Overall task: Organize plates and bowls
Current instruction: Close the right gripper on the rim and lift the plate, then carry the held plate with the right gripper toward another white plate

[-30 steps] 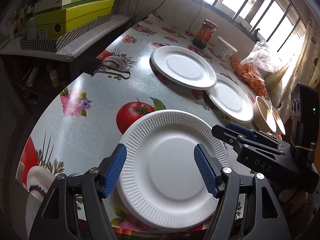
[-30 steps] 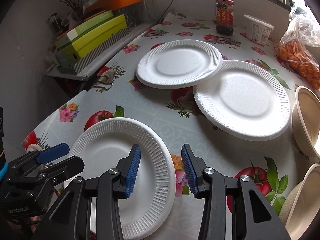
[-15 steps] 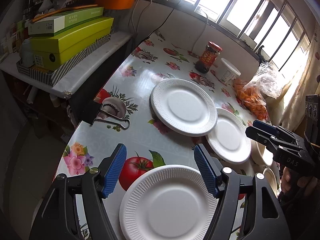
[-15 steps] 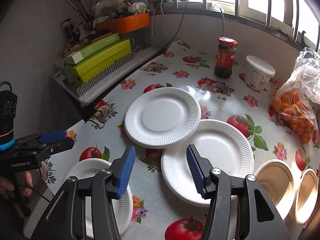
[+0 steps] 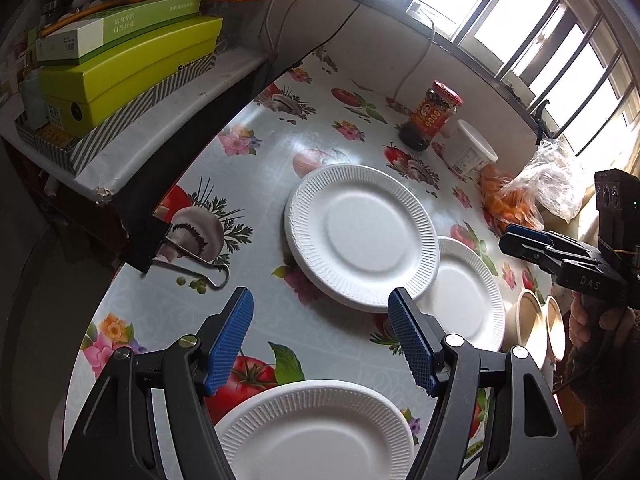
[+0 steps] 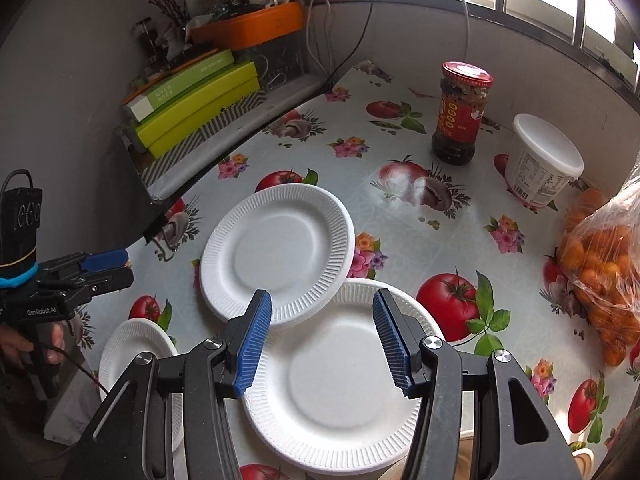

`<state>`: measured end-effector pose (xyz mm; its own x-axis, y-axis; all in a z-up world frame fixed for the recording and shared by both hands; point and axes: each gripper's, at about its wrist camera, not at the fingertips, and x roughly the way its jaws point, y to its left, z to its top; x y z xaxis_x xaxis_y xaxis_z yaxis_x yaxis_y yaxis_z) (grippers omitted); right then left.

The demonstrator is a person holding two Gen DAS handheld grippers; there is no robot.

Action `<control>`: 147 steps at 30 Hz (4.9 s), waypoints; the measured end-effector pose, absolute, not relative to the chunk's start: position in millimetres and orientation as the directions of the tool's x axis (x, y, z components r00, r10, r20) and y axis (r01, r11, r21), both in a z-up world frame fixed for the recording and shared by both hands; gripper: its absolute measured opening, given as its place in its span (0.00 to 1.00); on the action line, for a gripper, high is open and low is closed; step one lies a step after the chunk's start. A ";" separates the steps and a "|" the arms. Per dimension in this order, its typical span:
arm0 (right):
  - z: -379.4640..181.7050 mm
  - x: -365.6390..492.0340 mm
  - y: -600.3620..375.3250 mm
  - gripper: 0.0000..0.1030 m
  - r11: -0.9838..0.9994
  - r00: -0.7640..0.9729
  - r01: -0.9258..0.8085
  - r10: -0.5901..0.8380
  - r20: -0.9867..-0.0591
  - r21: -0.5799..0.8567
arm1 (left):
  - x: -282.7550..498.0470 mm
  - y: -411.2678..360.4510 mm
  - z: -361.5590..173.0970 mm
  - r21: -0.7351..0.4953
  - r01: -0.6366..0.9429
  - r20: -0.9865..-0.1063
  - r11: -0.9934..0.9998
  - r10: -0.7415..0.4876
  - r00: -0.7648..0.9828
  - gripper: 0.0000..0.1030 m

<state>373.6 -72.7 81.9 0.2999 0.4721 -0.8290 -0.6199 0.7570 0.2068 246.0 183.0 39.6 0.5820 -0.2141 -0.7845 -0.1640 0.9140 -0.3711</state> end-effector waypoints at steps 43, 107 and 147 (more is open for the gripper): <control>1.8 445.2 -46.1 0.16 0.771 0.152 -0.550 0.470 -0.869 0.321 | 304.9 171.1 -15.2 -0.269 -0.313 -0.885 0.911 -0.105 0.453 0.60; -6.0 447.7 -47.9 0.14 0.766 0.137 -0.524 0.509 -0.850 0.374 | 307.7 185.4 -20.4 -0.396 -0.354 -0.843 0.847 -0.183 0.505 0.49; 18.6 425.1 -50.5 0.14 0.777 0.177 -0.522 0.503 -0.846 0.352 | 294.3 176.2 1.7 -0.388 -0.305 -0.823 0.870 -0.179 0.539 0.20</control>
